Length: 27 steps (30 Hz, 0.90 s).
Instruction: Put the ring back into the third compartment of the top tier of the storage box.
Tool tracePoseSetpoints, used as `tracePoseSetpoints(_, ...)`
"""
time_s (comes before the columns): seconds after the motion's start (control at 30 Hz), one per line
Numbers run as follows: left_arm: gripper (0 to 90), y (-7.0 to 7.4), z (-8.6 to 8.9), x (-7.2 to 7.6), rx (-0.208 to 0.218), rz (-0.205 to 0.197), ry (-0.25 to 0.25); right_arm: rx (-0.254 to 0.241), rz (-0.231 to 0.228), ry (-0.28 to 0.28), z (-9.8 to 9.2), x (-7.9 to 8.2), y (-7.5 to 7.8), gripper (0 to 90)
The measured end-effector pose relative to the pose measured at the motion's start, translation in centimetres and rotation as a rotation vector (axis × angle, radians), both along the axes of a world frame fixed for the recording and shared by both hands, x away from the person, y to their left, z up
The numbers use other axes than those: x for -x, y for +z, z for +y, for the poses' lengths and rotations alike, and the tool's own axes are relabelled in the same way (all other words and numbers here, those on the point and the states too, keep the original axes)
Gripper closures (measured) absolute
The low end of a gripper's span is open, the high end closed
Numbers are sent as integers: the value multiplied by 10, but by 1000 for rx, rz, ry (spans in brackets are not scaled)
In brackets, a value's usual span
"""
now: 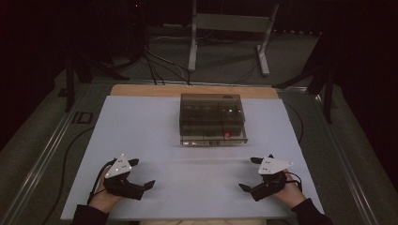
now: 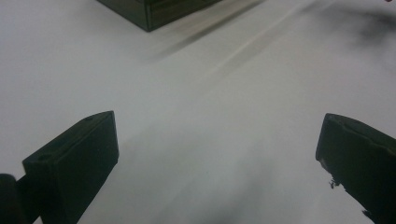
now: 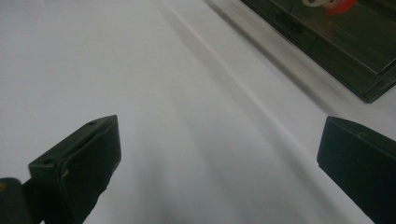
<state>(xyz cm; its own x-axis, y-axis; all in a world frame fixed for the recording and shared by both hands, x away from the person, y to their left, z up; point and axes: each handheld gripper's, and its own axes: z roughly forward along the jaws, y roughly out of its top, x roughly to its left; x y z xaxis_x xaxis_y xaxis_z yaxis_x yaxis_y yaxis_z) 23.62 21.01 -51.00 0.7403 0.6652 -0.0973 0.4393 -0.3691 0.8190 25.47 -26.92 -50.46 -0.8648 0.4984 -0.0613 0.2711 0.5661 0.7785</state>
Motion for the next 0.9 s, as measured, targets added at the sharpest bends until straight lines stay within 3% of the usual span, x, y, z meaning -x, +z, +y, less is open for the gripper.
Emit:
tracePoseSetpoints(0.07,0,-2,4,2,23,4,-1,1,-2,1,0,0,0,0)
tracePoseSetpoints(0.33,0,-4,5,4,31,12,0,3,-2,-1,-1,-1,0,0)
tracePoseSetpoints(0.9,0,-6,6,6,16,1,-2,12,-3,3,0,0,-1,0)
